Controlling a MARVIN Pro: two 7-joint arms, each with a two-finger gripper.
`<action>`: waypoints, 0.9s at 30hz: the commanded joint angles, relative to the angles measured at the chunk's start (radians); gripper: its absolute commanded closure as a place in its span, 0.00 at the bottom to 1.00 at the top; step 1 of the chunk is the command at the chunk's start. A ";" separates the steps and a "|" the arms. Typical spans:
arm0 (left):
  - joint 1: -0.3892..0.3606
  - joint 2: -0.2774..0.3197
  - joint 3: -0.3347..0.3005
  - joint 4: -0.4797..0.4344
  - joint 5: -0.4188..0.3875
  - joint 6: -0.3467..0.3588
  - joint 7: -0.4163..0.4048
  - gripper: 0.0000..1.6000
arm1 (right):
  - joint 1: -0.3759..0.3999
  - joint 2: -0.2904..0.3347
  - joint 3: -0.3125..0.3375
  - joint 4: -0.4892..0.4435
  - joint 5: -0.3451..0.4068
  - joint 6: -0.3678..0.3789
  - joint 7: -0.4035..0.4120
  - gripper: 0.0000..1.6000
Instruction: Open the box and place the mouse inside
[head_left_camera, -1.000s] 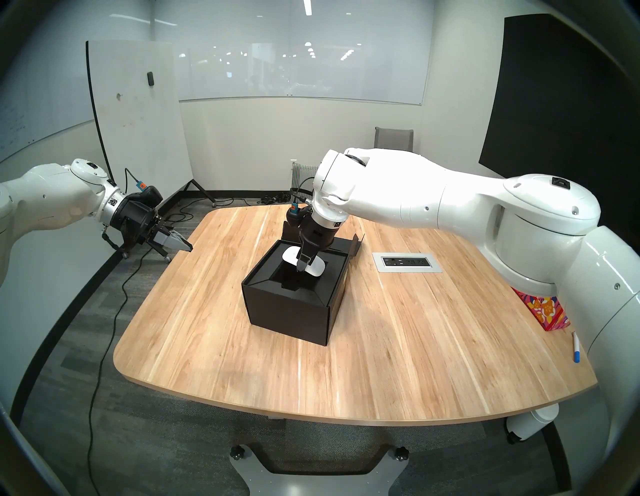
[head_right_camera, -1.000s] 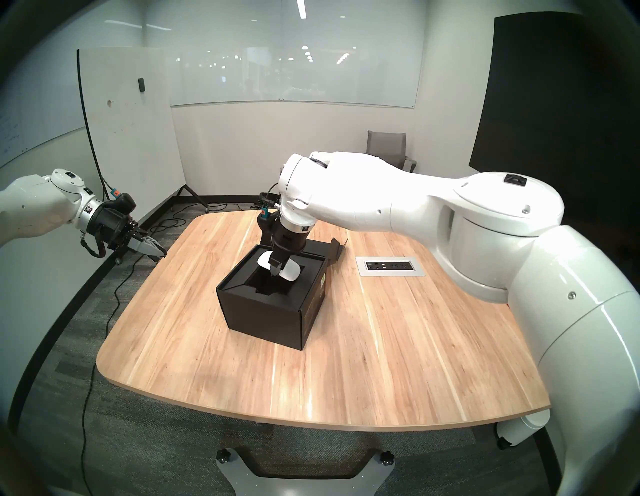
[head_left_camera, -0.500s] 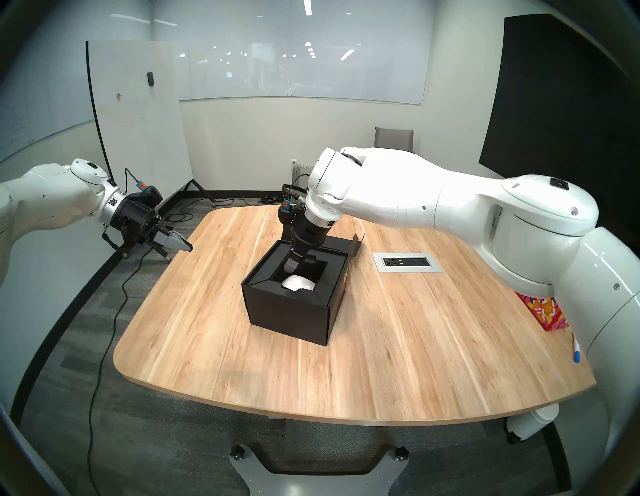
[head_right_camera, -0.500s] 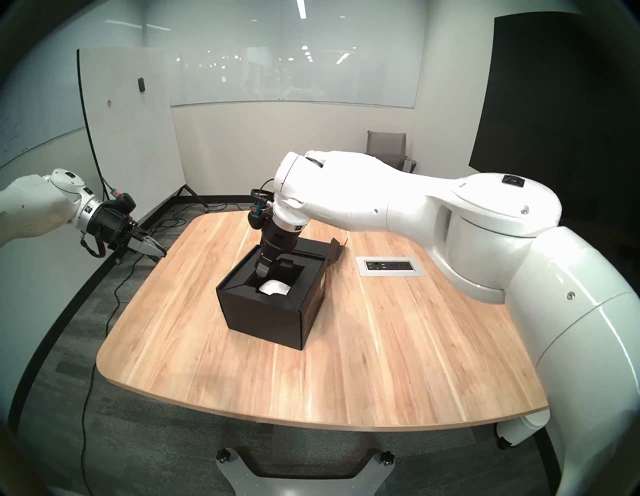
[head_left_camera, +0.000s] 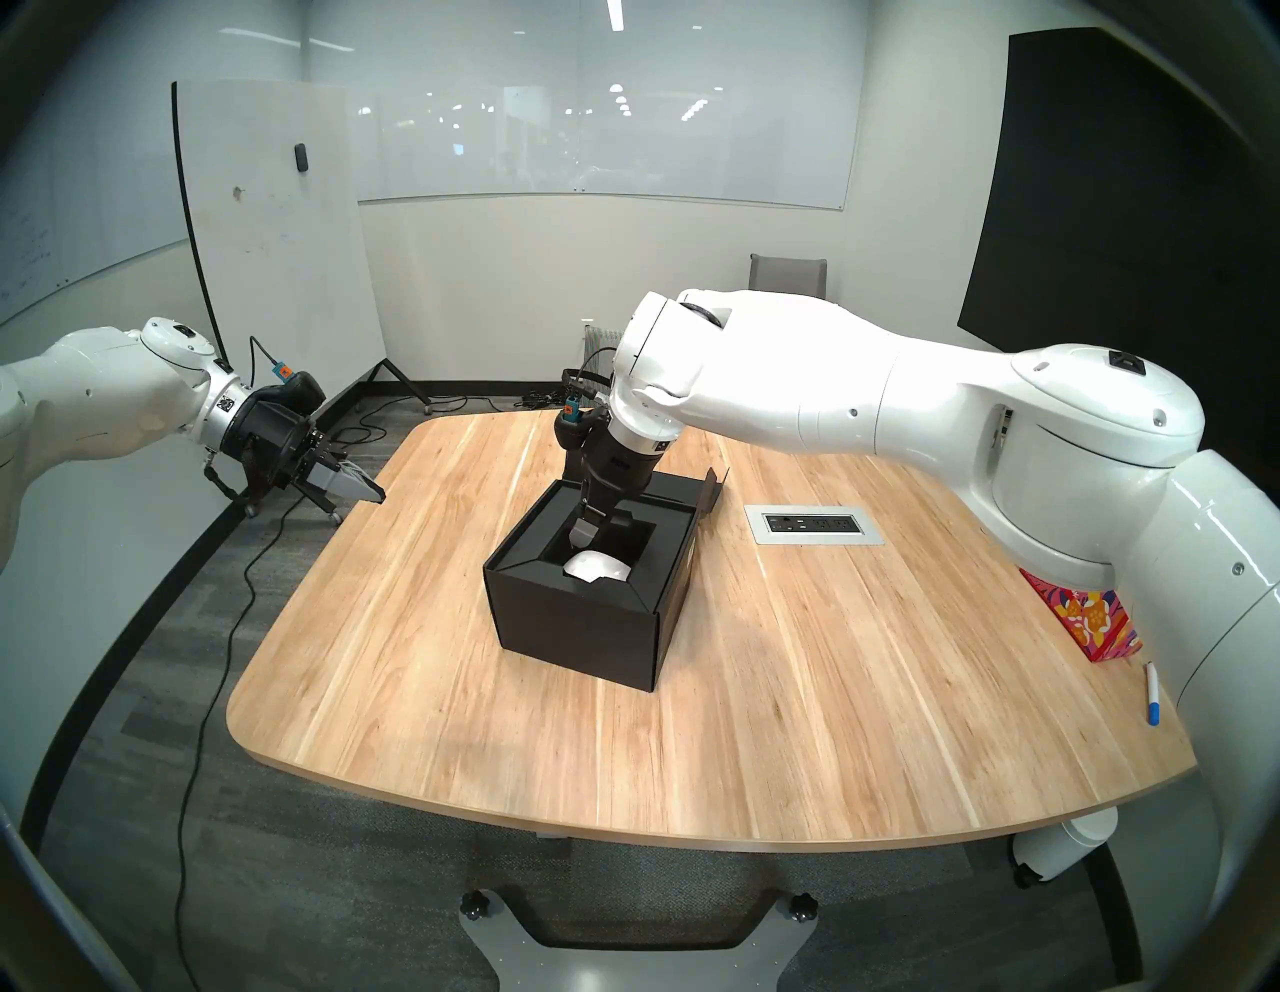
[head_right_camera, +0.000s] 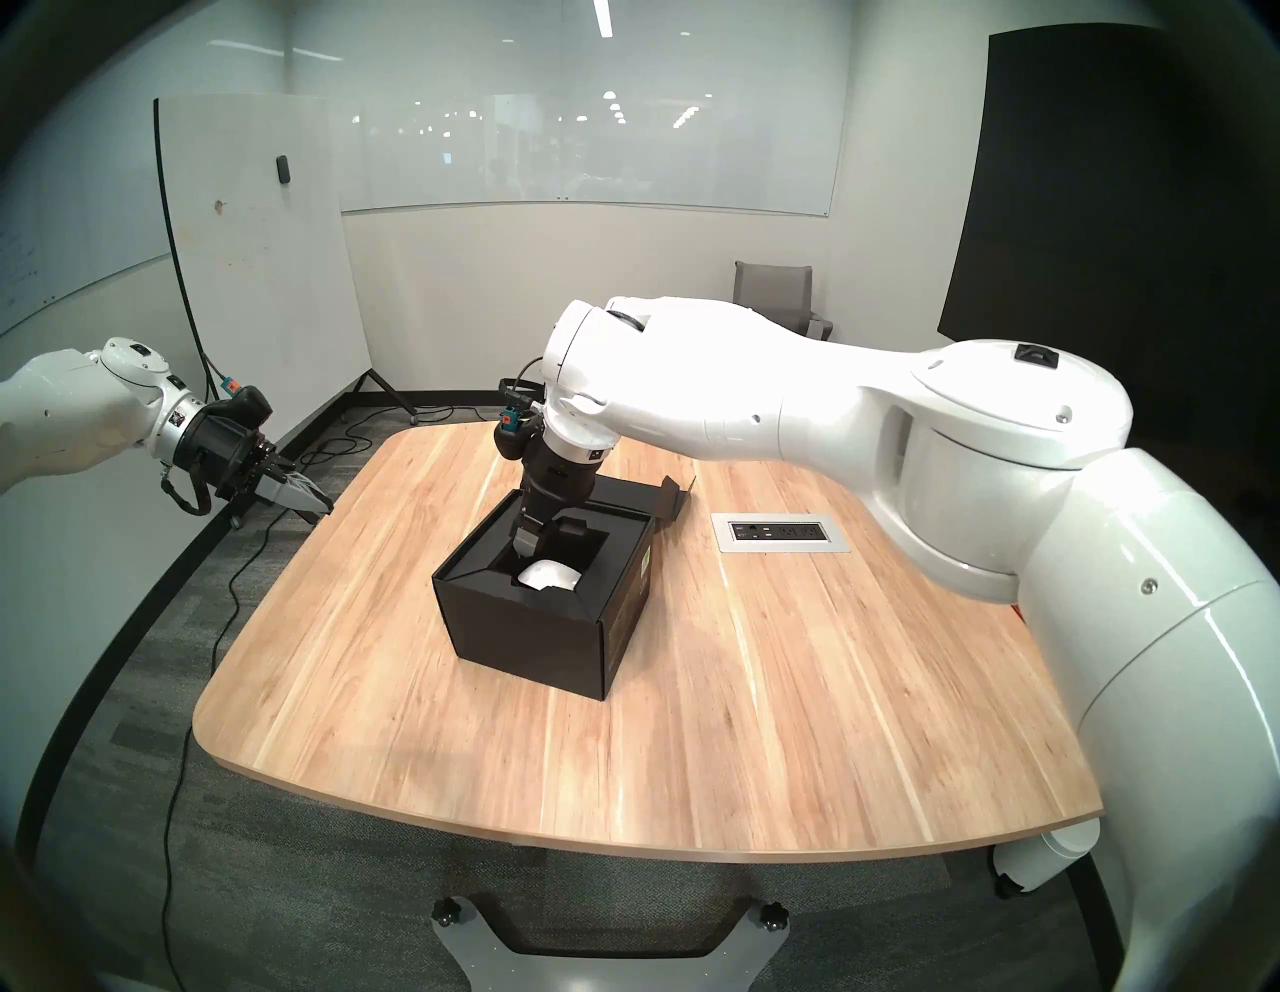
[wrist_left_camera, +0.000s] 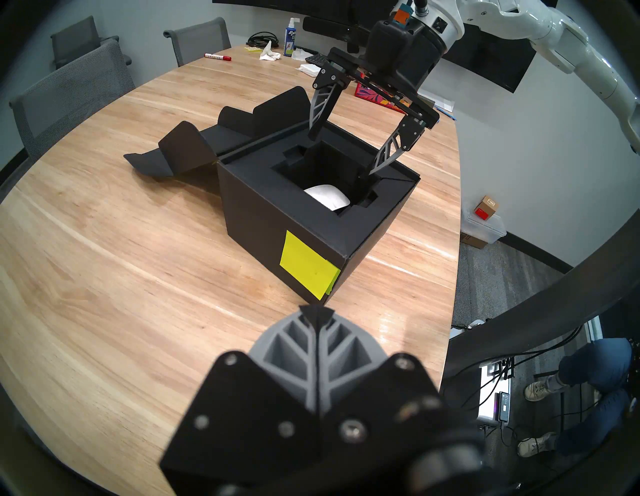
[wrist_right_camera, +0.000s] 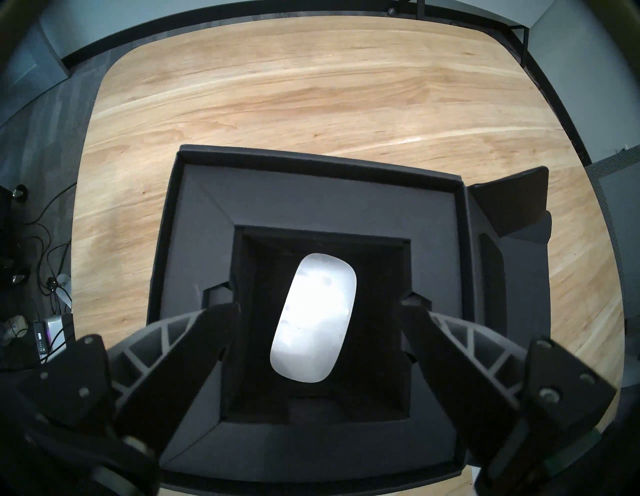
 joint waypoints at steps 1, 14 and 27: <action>-0.021 0.000 -0.005 -0.001 -0.007 0.000 0.000 1.00 | 0.061 0.019 0.008 -0.033 -0.007 0.042 -0.002 0.00; -0.021 0.000 -0.005 0.000 -0.007 0.000 0.000 1.00 | 0.103 0.051 0.022 -0.133 -0.014 0.132 -0.021 0.00; -0.020 -0.001 -0.005 0.000 -0.007 0.000 0.000 1.00 | 0.112 0.117 0.018 -0.270 0.019 0.132 -0.076 0.00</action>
